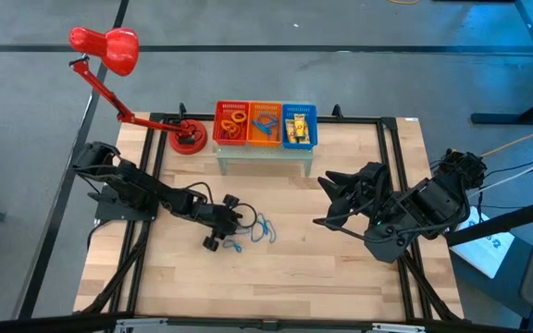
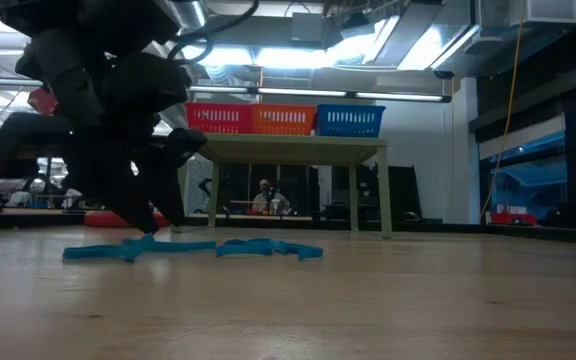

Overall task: Pick & Place Office Desk Supplies
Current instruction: Put the blue rubber band into the orange bin on the shelf

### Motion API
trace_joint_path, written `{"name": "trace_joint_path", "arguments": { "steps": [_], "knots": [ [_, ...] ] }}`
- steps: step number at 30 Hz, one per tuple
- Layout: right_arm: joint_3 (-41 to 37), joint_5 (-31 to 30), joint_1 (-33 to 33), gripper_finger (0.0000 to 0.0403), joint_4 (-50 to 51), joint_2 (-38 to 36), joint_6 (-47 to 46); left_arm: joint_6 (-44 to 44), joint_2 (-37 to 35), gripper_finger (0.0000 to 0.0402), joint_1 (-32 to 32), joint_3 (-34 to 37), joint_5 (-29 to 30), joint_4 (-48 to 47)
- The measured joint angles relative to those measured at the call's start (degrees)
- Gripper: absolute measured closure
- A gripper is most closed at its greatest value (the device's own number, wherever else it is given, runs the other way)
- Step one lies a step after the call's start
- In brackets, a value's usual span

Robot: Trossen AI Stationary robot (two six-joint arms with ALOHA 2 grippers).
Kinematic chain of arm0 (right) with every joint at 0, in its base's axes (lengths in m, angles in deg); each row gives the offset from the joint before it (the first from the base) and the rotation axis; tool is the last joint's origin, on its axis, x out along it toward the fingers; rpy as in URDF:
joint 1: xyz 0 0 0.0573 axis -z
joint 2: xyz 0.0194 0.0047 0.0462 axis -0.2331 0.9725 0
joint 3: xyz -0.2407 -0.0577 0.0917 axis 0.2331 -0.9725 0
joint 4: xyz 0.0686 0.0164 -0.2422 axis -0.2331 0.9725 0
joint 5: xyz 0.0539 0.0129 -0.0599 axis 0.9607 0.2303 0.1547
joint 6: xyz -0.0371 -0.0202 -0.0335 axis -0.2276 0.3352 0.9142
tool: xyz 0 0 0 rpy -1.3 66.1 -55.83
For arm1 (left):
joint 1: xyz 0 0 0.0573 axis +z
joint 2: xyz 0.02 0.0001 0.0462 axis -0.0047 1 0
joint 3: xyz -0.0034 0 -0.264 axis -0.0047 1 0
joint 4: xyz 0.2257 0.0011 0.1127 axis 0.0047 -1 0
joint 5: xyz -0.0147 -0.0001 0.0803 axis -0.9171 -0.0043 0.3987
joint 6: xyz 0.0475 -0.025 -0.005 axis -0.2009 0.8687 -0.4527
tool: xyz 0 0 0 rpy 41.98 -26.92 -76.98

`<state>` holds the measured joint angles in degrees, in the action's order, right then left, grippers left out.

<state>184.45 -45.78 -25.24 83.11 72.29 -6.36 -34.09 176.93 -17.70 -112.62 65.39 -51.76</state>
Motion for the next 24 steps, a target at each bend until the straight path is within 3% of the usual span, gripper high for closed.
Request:
{"name": "trace_joint_path", "arguments": {
  "steps": [4,8,18,24],
  "knots": [
    [0.00,0.72,0.00,0.0270,-0.04,0.00,-0.02,1.81,0.32,0.0279,0.41,-0.01,-5.25,-0.16],
    [0.00,1.05,0.00,0.0270,-0.05,0.00,-0.08,4.18,2.98,0.0290,0.24,-0.03,-6.89,-0.03],
    [0.00,1.46,0.01,0.0270,-0.05,0.00,-0.22,7.53,5.95,0.0295,0.39,-0.15,-6.73,2.76],
    [0.00,1.46,0.07,0.0270,0.02,0.00,0.00,9.35,6.03,0.0319,1.82,-0.15,-7.05,2.95]
  ]
}}
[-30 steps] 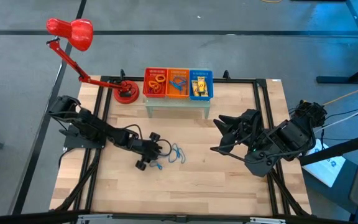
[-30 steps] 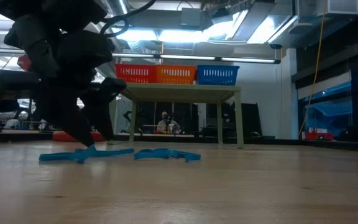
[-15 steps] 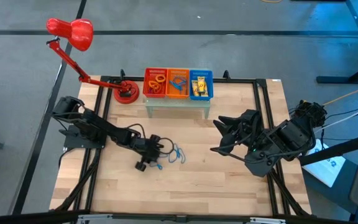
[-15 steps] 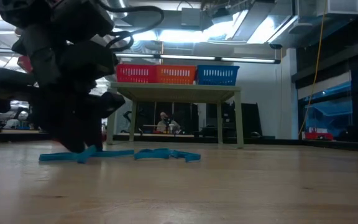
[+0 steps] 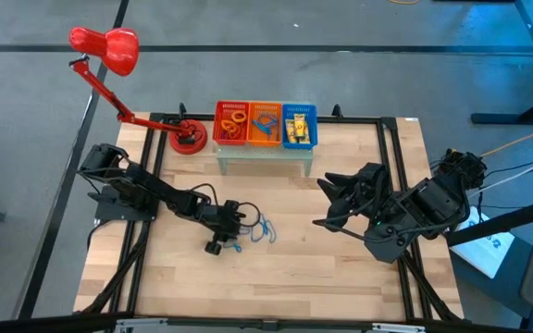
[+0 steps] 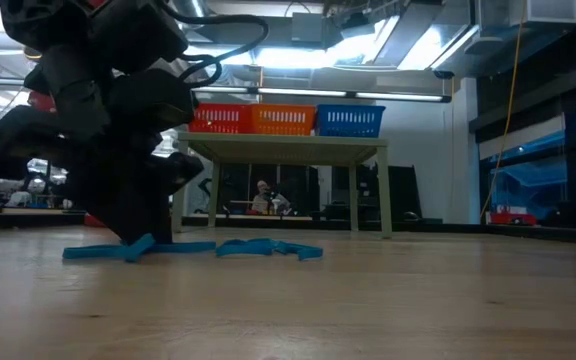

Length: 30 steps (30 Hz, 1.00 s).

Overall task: Pick & Place Office Desk Supplies
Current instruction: Put the blue rubber band into the orange bin on the shelf

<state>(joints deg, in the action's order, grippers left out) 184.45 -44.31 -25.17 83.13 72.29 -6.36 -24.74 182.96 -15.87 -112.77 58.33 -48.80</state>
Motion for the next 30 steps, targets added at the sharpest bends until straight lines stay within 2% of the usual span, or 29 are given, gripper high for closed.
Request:
{"name": "trace_joint_path", "arguments": {
  "steps": [10,17,20,23,30],
  "knots": [
    [0.00,0.00,0.00,0.0270,0.00,0.00,-0.02,2.77,0.07,0.0395,2.65,0.07,0.79,0.19],
    [0.00,-0.36,0.02,0.0270,-0.01,0.00,-0.02,7.26,0.16,0.0398,6.97,-0.04,0.46,6.88],
    [0.00,-0.49,0.32,0.0270,-0.04,0.00,-0.02,8.17,-0.01,0.0398,8.94,-3.01,0.45,10.73],
    [0.00,-0.48,0.66,0.0270,-0.34,0.00,-0.01,7.77,-0.04,0.0398,10.84,-6.90,-2.01,12.33],
    [0.00,-0.46,0.74,0.0270,-1.45,0.00,1.09,6.14,-0.13,0.0399,14.39,-19.04,-3.67,14.84]
  ]
}}
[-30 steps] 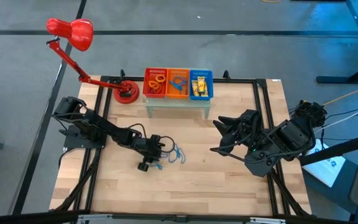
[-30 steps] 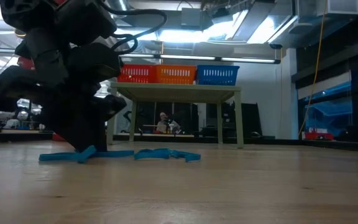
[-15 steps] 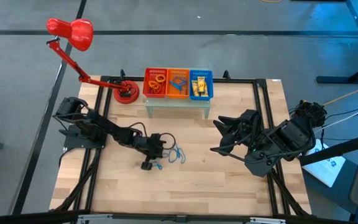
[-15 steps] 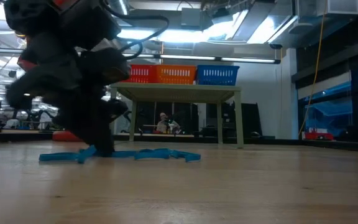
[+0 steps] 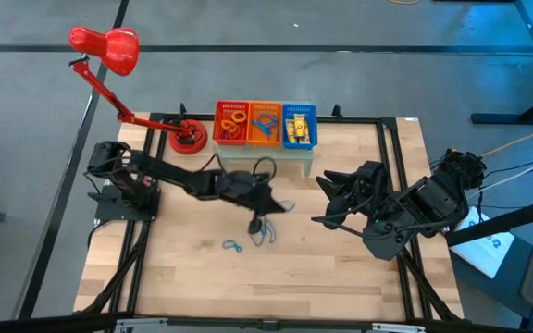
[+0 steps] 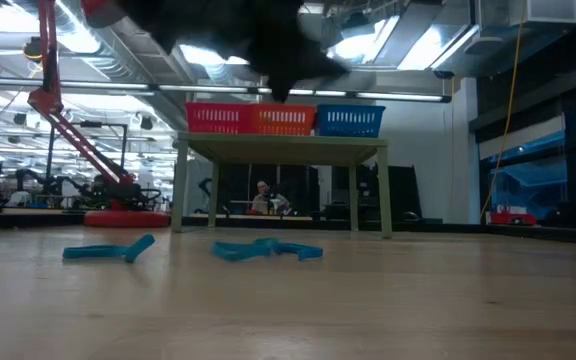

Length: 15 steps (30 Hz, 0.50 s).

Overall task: Pick & Place Office Desk Supplies
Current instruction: Put the blue rubber band into the orange bin on the shelf

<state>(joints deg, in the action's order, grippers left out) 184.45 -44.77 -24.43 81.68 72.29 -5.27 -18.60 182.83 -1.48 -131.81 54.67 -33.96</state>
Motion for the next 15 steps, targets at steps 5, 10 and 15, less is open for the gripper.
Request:
{"name": "trace_joint_path", "arguments": {
  "steps": [5,10,15],
  "knots": [
    [0.00,0.00,0.00,0.0270,-0.01,0.00,0.20,-2.97,-0.02,0.0399,3.13,-9.35,2.19,-0.11],
    [0.00,0.02,0.00,0.0270,0.01,0.00,0.91,-8.22,-0.03,0.0399,8.71,-19.28,7.92,-6.66],
    [0.00,0.26,0.00,0.0270,0.03,0.00,1.50,-16.47,-0.11,0.0399,15.68,-27.44,9.29,-15.89]
  ]
}}
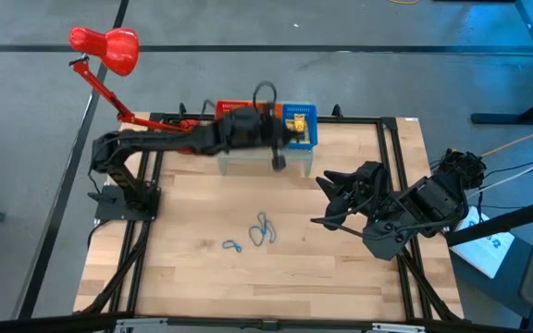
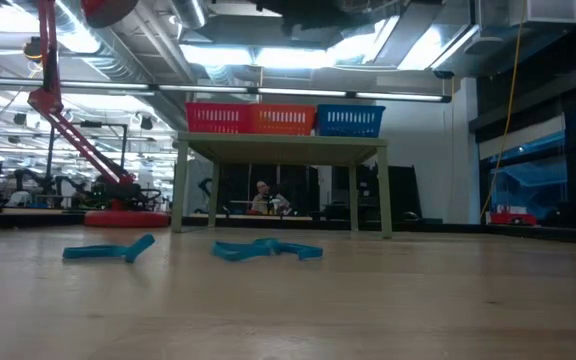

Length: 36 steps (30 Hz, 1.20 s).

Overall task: Pick & Place Office Desk Supplies
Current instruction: Put the blue rubber band into the orange bin on the shelf

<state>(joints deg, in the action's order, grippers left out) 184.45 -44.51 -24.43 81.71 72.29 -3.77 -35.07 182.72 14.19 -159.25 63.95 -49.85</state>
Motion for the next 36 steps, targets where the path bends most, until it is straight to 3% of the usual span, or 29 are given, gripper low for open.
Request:
{"name": "trace_joint_path", "arguments": {
  "steps": [5,13,23,31,36],
  "knots": [
    [0.00,0.20,0.00,0.0270,0.06,0.00,0.07,0.58,-0.02,0.0399,8.24,-4.81,1.70,-10.03],
    [0.00,0.20,0.00,0.0270,0.09,0.00,0.76,4.06,0.97,0.0399,16.87,-4.79,-1.36,-21.86],
    [0.00,0.24,0.00,0.0270,0.15,0.00,0.60,0.86,6.65,0.0399,17.42,-4.67,-3.13,-31.16],
    [0.00,0.40,0.00,0.0270,0.17,0.00,0.40,0.18,6.41,0.0397,17.43,-4.76,-1.54,-31.14],
    [0.00,0.39,0.00,0.0270,0.78,0.00,0.56,0.12,4.79,0.0369,17.48,-4.75,-2.24,-31.05]
  ]
}}
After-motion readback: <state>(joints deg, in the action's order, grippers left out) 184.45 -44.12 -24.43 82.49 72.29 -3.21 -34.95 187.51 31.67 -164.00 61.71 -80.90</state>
